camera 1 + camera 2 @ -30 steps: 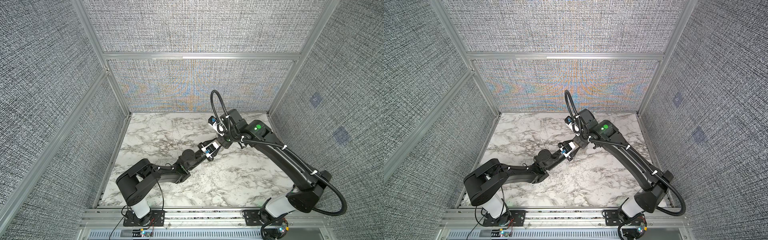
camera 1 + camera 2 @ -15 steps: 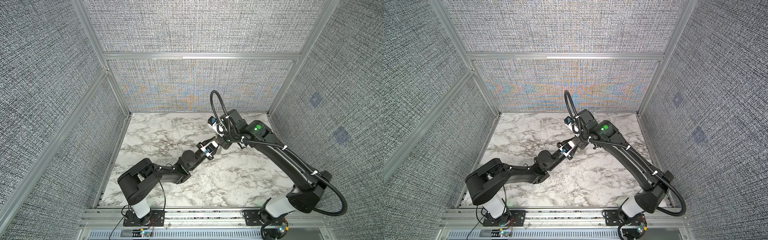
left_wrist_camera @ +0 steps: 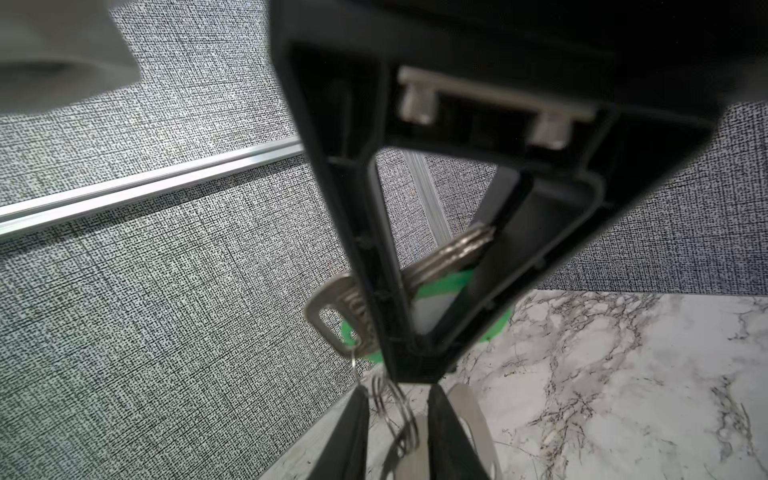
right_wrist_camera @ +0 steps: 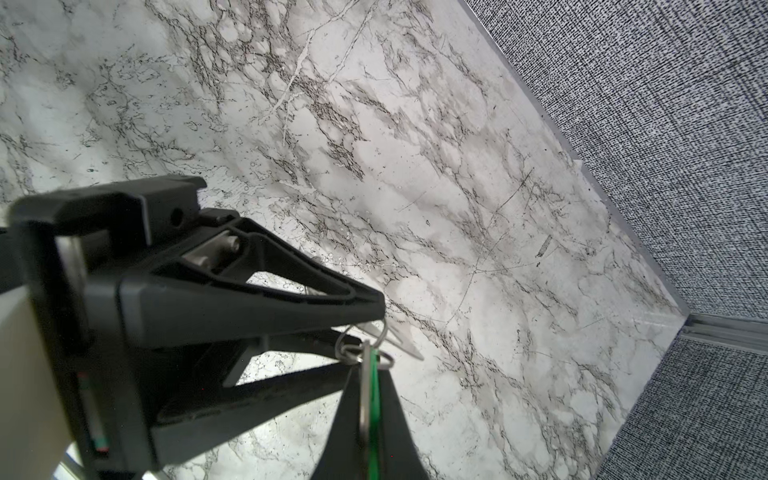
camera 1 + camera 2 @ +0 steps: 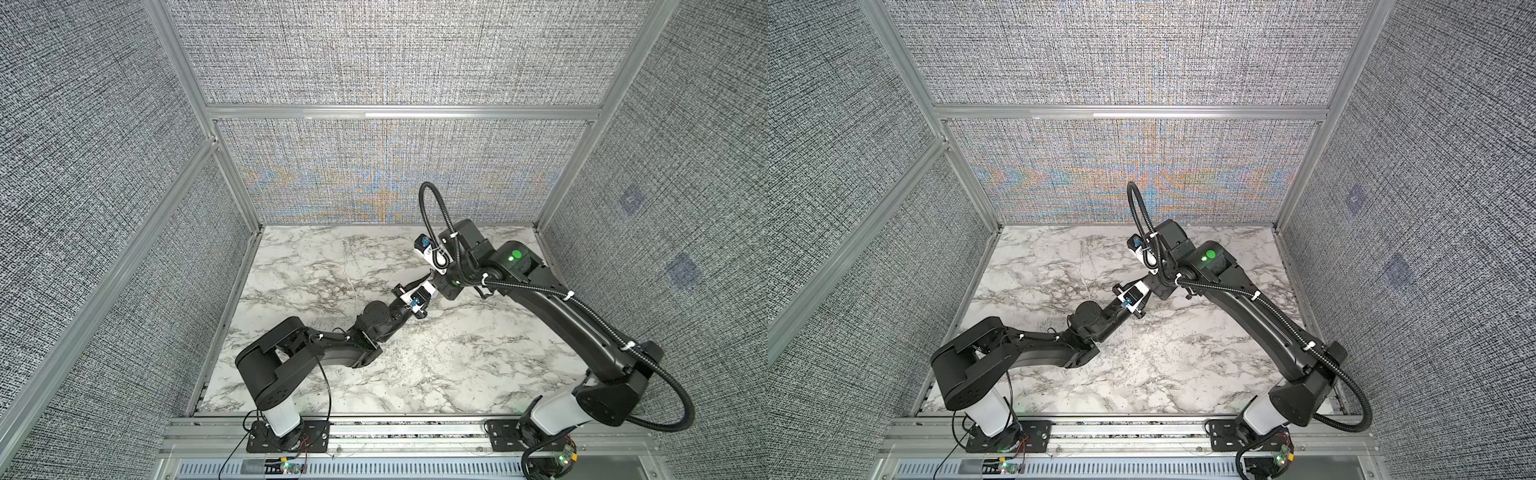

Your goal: Remove the keys from the keyring

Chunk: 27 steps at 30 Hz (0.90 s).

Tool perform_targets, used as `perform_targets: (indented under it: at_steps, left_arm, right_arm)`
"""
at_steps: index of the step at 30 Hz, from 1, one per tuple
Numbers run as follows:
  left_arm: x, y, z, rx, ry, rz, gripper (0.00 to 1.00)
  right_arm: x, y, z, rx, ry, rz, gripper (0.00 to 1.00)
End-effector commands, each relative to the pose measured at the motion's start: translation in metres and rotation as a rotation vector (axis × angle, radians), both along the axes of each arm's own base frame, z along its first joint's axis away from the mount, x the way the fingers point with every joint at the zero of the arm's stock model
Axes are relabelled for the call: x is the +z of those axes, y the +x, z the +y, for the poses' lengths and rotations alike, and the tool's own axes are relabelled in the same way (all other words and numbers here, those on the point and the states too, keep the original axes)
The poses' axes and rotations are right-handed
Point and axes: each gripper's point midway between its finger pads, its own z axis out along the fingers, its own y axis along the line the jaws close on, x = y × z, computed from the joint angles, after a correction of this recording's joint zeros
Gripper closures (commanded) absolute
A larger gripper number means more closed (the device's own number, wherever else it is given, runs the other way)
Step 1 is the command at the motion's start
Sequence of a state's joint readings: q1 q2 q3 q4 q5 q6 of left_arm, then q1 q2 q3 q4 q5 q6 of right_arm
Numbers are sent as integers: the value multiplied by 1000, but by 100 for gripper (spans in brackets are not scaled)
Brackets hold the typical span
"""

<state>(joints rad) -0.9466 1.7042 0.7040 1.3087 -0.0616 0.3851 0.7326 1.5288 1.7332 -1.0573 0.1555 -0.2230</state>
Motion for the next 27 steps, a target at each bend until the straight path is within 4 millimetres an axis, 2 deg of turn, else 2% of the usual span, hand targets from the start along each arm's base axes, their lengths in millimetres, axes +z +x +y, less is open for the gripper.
perform_targets:
  at_steps: [1,27]
  left_arm:
    - [7,2,5,23,-28,-15,75]
    - [9,-1,10,32,-25,-34,88]
  right_arm:
    - [-1,-1,-1,-7,-1,8,100]
    - [-1,2,-1,-12,-8,3,100]
